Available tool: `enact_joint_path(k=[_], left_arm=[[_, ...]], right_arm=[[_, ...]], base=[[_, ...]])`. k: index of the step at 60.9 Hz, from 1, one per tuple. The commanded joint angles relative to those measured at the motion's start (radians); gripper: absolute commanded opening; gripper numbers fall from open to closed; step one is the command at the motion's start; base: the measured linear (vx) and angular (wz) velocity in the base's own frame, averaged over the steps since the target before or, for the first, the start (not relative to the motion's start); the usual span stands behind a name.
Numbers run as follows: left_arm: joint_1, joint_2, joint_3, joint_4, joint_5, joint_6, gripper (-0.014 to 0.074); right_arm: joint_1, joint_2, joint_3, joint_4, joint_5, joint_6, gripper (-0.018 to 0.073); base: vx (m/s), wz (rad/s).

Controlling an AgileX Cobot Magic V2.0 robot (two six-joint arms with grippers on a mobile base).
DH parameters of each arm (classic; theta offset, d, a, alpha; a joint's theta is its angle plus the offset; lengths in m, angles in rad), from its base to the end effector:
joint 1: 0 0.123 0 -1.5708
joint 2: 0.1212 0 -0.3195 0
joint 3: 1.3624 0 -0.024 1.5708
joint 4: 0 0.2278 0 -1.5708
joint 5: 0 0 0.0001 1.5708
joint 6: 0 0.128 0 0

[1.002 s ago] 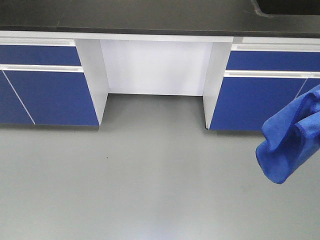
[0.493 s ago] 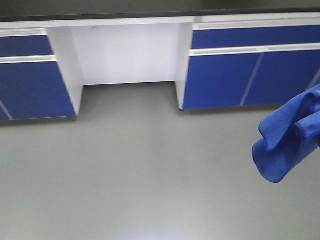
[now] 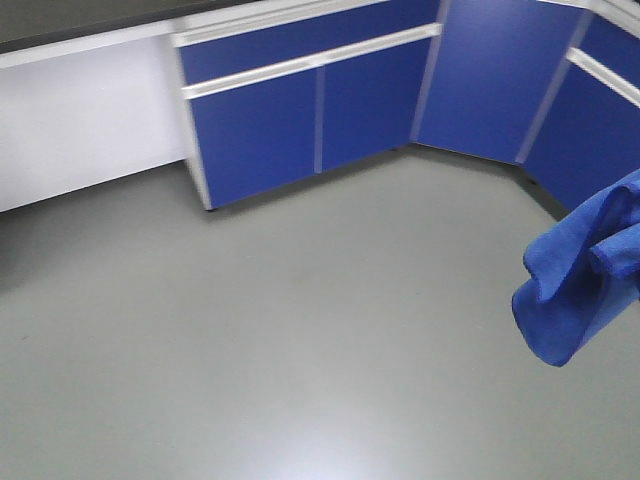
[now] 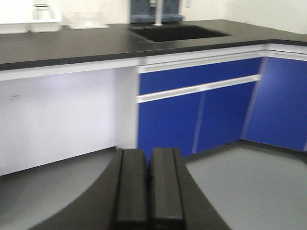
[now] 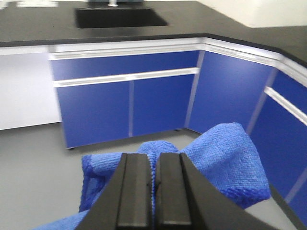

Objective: Wipe right workspace with blue cloth
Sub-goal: 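Drive the base backward and turn while holding the cloth in the right gripper, then drive the base across the room to the counter with the wall outlet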

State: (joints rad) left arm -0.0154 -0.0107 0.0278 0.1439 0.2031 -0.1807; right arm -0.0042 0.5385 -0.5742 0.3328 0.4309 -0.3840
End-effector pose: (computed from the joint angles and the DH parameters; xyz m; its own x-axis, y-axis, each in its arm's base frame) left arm 0.0349 0.0032 0.1813 -0.1299 -0.0377 -0.9908 -0.0185 0.9992 -0.0356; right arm 0.0923 0.0171 0.3346 -0.2721 -0.0777 -0.9591 -0.1488 0.9881 -0.0379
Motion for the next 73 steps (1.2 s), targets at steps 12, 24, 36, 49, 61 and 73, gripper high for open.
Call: enact_joint_path(k=[12, 24, 36, 49, 61, 73], left_arm=[[0.005, -0.016, 0.031, 0.001, -0.078, -0.008, -0.0006], [0.005, -0.016, 0.031, 0.001, -0.078, -0.008, -0.0006], [0.005, -0.016, 0.031, 0.001, -0.078, -0.008, -0.0006], [0.005, -0.016, 0.031, 0.001, -0.078, -0.008, -0.0006], [0.005, -0.016, 0.031, 0.001, -0.078, -0.008, -0.0006], [0.005, -0.016, 0.031, 0.001, -0.078, -0.008, -0.0006]], right_arm=[[-0.003, 0.0, -0.027, 0.008, -0.076, -0.008, -0.0008], [-0.003, 0.0, -0.027, 0.008, -0.076, -0.008, -0.0008], [-0.003, 0.0, -0.027, 0.008, -0.076, -0.008, -0.0008], [-0.003, 0.0, -0.027, 0.008, -0.076, -0.008, -0.0008], [-0.003, 0.0, -0.027, 0.008, -0.076, -0.008, -0.0008], [-0.003, 0.0, -0.027, 0.008, -0.076, -0.008, -0.0008]], base=[[-0.12, -0.79], [-0.09, -0.79], [-0.06, -0.69], [-0.04, -0.58], [0.0, -0.52], [0.05, -0.48]])
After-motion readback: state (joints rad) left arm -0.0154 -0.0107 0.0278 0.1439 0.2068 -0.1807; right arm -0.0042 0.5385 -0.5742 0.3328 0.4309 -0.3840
